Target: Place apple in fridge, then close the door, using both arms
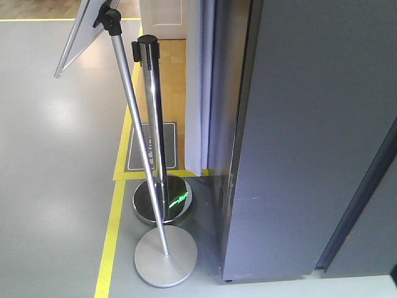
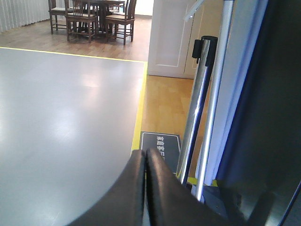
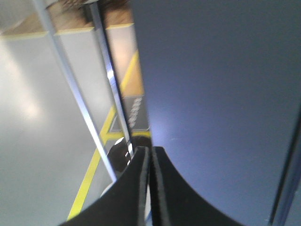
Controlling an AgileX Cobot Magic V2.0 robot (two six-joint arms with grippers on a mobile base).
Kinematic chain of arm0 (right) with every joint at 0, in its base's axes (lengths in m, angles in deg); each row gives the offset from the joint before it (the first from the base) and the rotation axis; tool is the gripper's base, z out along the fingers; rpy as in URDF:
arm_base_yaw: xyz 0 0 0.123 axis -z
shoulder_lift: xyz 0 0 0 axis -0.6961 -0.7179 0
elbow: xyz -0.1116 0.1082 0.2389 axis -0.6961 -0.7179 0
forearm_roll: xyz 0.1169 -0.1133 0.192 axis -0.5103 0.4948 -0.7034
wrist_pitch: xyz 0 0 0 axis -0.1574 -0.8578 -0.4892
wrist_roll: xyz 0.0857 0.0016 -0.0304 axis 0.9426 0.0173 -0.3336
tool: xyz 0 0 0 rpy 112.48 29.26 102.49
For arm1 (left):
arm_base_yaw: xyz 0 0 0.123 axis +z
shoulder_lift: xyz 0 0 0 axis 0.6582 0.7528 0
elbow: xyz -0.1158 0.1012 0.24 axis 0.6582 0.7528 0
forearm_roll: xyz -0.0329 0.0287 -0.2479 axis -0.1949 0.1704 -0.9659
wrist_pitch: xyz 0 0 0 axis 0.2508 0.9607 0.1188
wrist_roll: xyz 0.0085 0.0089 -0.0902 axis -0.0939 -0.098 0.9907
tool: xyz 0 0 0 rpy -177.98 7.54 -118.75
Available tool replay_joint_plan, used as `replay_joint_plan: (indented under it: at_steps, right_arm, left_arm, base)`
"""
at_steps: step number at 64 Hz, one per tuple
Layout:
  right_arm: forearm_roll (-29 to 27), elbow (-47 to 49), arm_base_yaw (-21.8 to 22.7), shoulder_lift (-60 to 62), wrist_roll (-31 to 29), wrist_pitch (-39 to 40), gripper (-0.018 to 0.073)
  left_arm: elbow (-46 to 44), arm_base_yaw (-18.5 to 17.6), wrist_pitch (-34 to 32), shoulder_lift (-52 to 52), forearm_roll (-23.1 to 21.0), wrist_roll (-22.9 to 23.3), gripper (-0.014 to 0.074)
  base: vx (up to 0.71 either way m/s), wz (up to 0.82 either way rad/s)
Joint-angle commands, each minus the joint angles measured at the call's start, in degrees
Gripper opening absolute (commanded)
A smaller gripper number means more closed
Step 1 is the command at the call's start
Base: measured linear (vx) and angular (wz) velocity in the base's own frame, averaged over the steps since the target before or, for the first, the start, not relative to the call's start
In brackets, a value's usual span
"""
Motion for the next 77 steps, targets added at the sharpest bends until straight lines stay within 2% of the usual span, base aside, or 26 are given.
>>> replay_joint_plan:
  at_steps: [1,13,28,77]
  right_arm:
    - [6.58,-1.04,0.16,1.79,8.94,7.42,-0.0002]
    - [11.05,-8.52,0.16,1.68,14.82,23.95,-0.0002]
    - [21.55,-8.32,0.16,1.68,15.7,31.36,-0.0002]
    - [21.76,-8.32,0.16,1.68,16.25,31.74,-0.0002]
  left_arm:
    - [1.73,0.0,-4.59,-0.91,0.05,0.02,-0.0006]
    - [1.73,0.0,-4.59,-0.91,0.05,0.02,-0.0006]
    - [1.73,0.0,-4.54,-0.91,0.05,0.02,-0.0006]
    - [1.73,0.0,-4.54,-0.91,0.05,0.02,-0.0006]
  base:
    - [0.0,0.0]
    - [0.0,0.0]
    - [0.0,0.0]
    - [0.0,0.0]
